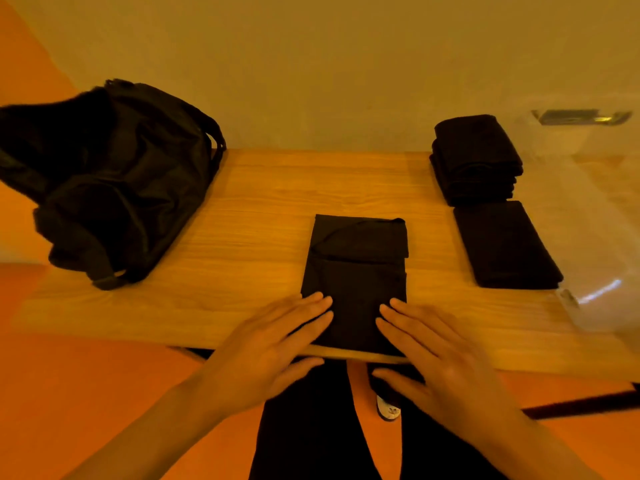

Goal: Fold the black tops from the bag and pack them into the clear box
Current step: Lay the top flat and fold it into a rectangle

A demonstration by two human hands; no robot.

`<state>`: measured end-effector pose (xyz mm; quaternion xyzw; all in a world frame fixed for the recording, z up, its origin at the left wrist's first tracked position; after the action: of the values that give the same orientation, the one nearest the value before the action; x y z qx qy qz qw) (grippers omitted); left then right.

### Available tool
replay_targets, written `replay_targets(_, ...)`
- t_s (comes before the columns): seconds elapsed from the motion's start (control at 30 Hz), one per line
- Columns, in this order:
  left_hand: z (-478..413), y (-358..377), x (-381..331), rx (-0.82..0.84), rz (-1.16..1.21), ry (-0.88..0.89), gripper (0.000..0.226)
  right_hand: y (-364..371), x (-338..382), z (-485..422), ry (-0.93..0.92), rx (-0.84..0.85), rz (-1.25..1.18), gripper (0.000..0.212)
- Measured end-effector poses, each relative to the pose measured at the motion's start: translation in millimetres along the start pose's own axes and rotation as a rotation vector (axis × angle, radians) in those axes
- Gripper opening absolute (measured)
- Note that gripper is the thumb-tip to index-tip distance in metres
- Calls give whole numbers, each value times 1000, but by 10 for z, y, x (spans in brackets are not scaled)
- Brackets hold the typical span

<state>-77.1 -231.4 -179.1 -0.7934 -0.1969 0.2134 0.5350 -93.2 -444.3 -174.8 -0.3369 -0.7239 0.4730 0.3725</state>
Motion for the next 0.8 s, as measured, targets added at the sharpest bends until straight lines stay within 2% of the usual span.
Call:
replay_targets(0.13, 31, 87, -91, -78, -88, 49, 44, 43, -56, 166, -26, -113, -63, 43)
replay_targets(0.27, 54, 52, -245, -143, -178, 153, 31, -39, -75, 281, -112, -157, -98, 38)
replay_targets(0.4, 27, -25, -312, -213, -106, 184, 28, -190, -71, 305, -137, -151, -136, 33)
replay_targets(0.5, -49, -190, -290, -266, -1, 171, 33, -294, -106, 255, -111, -97, -170, 29)
replay_targets(0.63, -217, -467, -149, -332, 163, 51, 26, -526, -197, 58, -45, -32, -315, 30)
replay_targets(0.8, -476, -734, 146, -390, 571, -322, 27, -847, -341, -395, 130, -12, -591, 25)
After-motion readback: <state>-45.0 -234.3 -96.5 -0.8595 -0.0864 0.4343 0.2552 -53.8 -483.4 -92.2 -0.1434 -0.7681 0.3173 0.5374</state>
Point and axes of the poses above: each hand's wrist, its own z-axis away from the middle knuckle, its own y-axis out of the palm, x = y × z, the point moved 6 cm from there along -z, towards the middle knuckle, and after that the axes turned 6 degrees about y, right-handed, at the moved point
